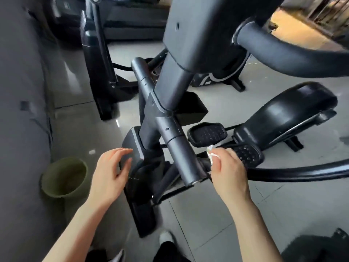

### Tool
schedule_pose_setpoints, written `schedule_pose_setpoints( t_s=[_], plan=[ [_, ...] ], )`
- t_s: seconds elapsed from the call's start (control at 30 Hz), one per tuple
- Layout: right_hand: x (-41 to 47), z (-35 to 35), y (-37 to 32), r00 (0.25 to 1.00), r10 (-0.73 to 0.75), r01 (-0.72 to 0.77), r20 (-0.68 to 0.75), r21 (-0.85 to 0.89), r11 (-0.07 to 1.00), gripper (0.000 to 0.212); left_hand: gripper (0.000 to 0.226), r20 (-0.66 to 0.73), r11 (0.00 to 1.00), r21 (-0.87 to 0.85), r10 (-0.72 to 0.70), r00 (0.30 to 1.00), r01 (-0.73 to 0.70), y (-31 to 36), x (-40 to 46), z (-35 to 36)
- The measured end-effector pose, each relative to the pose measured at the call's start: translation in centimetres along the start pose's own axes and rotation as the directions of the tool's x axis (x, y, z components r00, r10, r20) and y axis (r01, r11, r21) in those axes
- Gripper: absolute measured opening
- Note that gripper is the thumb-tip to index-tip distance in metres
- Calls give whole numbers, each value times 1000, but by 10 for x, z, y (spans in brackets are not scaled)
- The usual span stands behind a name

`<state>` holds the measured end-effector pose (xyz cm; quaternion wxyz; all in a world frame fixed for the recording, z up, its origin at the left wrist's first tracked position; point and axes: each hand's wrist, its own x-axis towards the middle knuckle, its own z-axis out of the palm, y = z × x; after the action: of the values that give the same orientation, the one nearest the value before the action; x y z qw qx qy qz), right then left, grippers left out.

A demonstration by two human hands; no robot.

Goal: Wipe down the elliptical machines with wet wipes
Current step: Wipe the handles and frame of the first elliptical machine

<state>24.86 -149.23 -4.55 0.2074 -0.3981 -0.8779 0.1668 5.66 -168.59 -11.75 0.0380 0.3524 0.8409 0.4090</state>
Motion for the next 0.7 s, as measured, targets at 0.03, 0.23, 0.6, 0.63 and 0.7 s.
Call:
schedule_pose_setpoints(
  t_s=[0.03, 0.23, 0.6, 0.63, 0.7],
  plan=[
    [2, 1, -13, 998, 23, -23, -62, 15, 1000, 24, 25, 16, 999, -37, -1, 1000, 1, -9, 10, -8],
    [-5, 47, -135, 954, 86, -54, -286, 119, 991, 28, 22, 119, 956, -293, 70, 990, -33, -59, 69, -81],
    [39, 84, -245, 936, 332, -287, -119, 288, 914, 35, 22, 173, 841, -533, 5, 985, 90, -106, 166, -150],
    [49, 91, -249, 939, 325, -283, -114, 284, 916, 33, 21, 187, 836, -539, 4, 982, 99, -110, 171, -151],
    [74, 106, -258, 954, 280, -245, -107, 256, 935, 31, 19, 213, 864, -496, 30, 977, 82, -119, 184, -154]
  ],
)
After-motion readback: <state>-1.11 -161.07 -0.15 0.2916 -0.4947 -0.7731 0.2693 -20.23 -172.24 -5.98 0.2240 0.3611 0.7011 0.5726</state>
